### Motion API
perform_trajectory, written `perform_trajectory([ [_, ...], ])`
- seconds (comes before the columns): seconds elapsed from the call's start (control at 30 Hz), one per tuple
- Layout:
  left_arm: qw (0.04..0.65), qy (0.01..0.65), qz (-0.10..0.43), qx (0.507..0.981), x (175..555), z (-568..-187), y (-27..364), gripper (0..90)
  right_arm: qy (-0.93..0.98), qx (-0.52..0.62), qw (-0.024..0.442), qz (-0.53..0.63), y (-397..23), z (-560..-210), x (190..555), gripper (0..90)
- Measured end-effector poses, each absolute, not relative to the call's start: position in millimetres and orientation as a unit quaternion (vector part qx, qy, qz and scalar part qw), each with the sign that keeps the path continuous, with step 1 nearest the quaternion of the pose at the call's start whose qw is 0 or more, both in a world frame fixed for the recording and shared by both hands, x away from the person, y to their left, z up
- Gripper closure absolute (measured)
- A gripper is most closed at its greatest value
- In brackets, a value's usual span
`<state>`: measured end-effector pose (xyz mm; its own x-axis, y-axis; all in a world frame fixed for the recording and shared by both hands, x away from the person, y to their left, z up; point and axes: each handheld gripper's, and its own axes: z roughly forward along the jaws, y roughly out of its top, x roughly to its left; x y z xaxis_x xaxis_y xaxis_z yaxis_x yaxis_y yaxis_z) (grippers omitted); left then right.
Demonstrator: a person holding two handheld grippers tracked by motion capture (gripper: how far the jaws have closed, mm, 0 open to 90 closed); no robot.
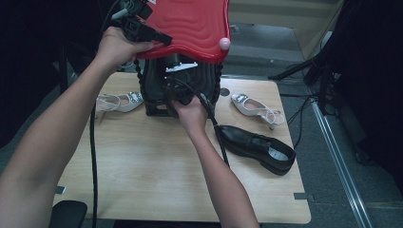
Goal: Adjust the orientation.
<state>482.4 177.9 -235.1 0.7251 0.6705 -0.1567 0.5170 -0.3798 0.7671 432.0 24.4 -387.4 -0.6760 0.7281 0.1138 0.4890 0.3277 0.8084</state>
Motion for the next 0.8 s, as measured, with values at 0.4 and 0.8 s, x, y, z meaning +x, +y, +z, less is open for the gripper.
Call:
perform_trajectory([
  [0.4, 0.43, 0.361, 0.094, 0.822, 481.7, -236.4, 178.9, 90.0, 0.802, 0.39, 0.105, 0.44, 29.3, -383.0, 430.2, 68.9],
  [0.8, 0.429, 0.365, 0.1, 0.82, 479.9, -236.6, 178.4, 90.0, 0.806, 0.357, 0.09, 0.464, 4.2, -362.5, 386.8, 90.0],
])
